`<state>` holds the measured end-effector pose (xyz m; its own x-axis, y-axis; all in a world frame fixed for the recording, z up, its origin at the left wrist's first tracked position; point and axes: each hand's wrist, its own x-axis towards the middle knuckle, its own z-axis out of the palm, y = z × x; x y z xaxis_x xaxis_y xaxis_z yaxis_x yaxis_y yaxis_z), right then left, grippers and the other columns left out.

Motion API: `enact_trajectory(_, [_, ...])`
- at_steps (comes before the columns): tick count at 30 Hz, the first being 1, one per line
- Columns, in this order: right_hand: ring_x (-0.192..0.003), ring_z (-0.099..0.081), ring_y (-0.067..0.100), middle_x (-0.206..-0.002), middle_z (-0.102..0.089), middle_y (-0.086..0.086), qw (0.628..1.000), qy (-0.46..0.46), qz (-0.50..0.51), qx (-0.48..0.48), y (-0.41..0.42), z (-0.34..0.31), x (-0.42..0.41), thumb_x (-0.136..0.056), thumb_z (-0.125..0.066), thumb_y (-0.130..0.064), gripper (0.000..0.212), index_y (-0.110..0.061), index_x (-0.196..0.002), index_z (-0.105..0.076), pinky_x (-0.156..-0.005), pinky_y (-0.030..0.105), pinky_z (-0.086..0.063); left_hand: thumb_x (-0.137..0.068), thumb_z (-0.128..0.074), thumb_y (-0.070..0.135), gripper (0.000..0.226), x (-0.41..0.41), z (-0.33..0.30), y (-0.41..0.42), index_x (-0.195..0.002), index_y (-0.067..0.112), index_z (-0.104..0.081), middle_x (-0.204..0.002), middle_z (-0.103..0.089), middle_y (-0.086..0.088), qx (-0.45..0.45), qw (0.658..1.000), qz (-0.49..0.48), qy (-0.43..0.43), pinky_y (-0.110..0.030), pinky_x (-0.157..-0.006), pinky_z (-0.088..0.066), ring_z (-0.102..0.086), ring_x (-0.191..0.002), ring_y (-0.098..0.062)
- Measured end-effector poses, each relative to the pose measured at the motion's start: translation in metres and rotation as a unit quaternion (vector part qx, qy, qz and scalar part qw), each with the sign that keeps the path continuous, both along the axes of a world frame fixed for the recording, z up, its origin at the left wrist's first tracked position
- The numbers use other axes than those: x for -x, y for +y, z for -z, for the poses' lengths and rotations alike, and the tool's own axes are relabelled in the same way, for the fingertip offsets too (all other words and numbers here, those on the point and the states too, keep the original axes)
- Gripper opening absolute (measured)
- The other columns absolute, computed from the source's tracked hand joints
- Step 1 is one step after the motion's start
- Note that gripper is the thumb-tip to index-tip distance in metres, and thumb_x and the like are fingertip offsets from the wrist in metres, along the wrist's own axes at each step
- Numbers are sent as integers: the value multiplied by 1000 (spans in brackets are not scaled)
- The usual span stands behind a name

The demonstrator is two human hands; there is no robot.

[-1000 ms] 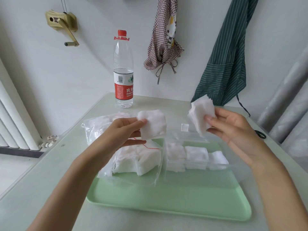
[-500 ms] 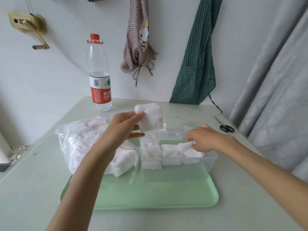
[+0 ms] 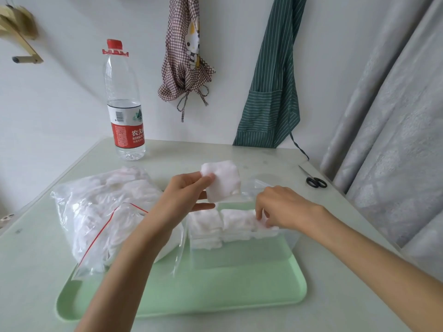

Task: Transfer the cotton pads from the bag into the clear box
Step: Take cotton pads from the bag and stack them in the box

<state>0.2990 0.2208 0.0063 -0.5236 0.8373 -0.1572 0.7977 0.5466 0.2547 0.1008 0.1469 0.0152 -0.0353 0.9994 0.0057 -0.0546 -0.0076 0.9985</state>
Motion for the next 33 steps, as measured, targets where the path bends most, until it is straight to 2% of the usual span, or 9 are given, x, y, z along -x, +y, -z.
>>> enact_trajectory(6, [-98,-61,26,-108,-64,6,999,18,34,31,7,7,10,-78,-61,-2,29,-14,-102,-70,-73,27,-44,-96,-50,14,17,3,1,5,-104,10,-64,-105,-69,-13,15,999,-22,-22,-22,-69,-58,-67,-84,-16])
enact_trajectory(10, [-80,-66,12,-86,-70,-7,970,214,100,62,5,-12,-9,-77,-68,-10,21,-26,-90,-73,-70,22,-49,-96,-51,14,22,3,2,7,-111,2,-61,-109,-67,-18,23,999,-29,-27,-21,-68,-59,-68,-87,-19])
enact_trajectory(14, [-65,-70,10,-74,-72,0,794,592,116,74,-16,-29,-9,-88,-62,-21,12,-18,-87,-73,-63,21,-54,-94,-54,15,20,1,5,7,-104,2,-65,-106,-70,-15,9,1000,-23,-14,-19,-71,-57,-69,-96,-19])
enact_trajectory(17, [-78,-70,6,-85,-73,-2,719,673,119,129,-33,-31,6,-89,-54,-42,28,-21,-93,-72,-67,17,-54,-90,-61,19,16,-1,6,5,-91,7,-72,-93,-73,-6,-19,999,-14,22,-19,-75,-57,-69,-88,-11])
enact_trajectory(21, [-103,-64,3,-112,-69,-8,736,616,88,265,-43,-26,13,-86,-54,-48,44,-22,-120,-63,-91,23,-51,-86,-66,20,10,-4,7,5,-81,16,-73,-79,-72,-1,-37,997,-29,61,-20,-74,-55,-67,-74,-4])
enact_trajectory(24, [-88,-70,12,-94,-75,0,721,650,99,219,-43,-23,17,-88,-64,-20,17,-15,-103,-70,-82,22,-54,-84,-69,23,6,-6,7,5,-84,19,-73,-73,-73,6,-40,996,-36,72,-17,-70,-54,-65,-71,1])
enact_trajectory(27, [-79,-71,14,-86,-75,3,694,686,118,185,-40,-22,14,-85,-68,-12,12,-11,-96,-71,-77,22,-55,-87,-64,27,9,-6,9,5,-88,24,-72,-74,-72,12,-59,994,-42,83,-18,-70,-54,-66,-72,1])
enact_trajectory(30, [-76,-70,12,-85,-75,2,684,701,159,127,-31,-24,-4,-84,-67,-11,8,-16,-87,-72,-75,23,-56,-93,-54,33,16,-4,16,8,-98,31,-69,-91,-72,19,-112,966,-43,227,-24,-80,-54,-66,-88,0])
enact_trajectory(33, [-75,-65,11,-81,-70,-3,748,622,209,101,-19,-22,-20,-86,-64,-7,21,-25,-76,-68,-73,25,-58,-95,-51,25,22,-8,18,13,-104,33,-69,-105,-68,21,-143,911,-8,387,-27,-89,-49,-62,-97,0])
